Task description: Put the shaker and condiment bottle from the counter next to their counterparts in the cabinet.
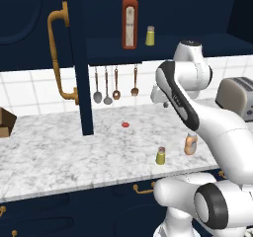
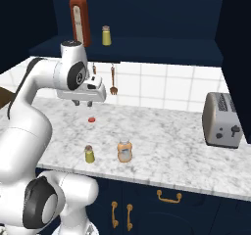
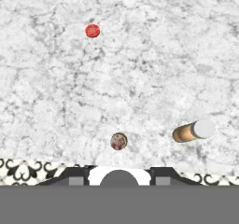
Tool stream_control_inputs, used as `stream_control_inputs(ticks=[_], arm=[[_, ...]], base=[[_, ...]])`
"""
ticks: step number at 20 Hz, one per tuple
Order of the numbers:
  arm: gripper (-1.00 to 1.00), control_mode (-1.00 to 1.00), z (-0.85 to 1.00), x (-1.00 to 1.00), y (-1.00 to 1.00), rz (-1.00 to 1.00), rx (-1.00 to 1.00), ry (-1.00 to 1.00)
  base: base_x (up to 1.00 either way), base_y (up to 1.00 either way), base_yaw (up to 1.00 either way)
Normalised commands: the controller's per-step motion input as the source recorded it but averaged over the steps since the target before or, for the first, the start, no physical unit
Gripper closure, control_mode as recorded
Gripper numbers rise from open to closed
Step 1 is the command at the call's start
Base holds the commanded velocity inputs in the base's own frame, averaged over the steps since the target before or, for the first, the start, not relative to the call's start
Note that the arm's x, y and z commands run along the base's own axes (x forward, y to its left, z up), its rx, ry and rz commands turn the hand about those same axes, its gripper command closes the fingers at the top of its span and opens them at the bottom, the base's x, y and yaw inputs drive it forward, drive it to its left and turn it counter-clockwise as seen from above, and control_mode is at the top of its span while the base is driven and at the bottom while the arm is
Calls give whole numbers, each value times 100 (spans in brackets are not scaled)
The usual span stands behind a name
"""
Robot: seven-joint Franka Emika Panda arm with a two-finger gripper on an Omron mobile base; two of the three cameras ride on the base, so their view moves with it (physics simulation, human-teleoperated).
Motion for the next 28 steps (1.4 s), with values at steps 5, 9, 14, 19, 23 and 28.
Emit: stream_control_inputs(ticks=[5,9,14,19,23,28], arm=[[-100,-100,-3,-12,-6,0,0,-2],[-100,-100,-10,-39,-10,0,0,-13],[-100,-100,-42,-55,0,-7,-3,-14],[-100,-100,-78,-47,2,-32,-20,-28],[-100,-100,-59,-22,30,-9,-23,-35],[-100,-100,-30,-8,42,-14,-27,-50]], base=[[0,0,0],[0,0,0],[0,0,0],[0,0,0],[0,0,0],[0,0,0]])
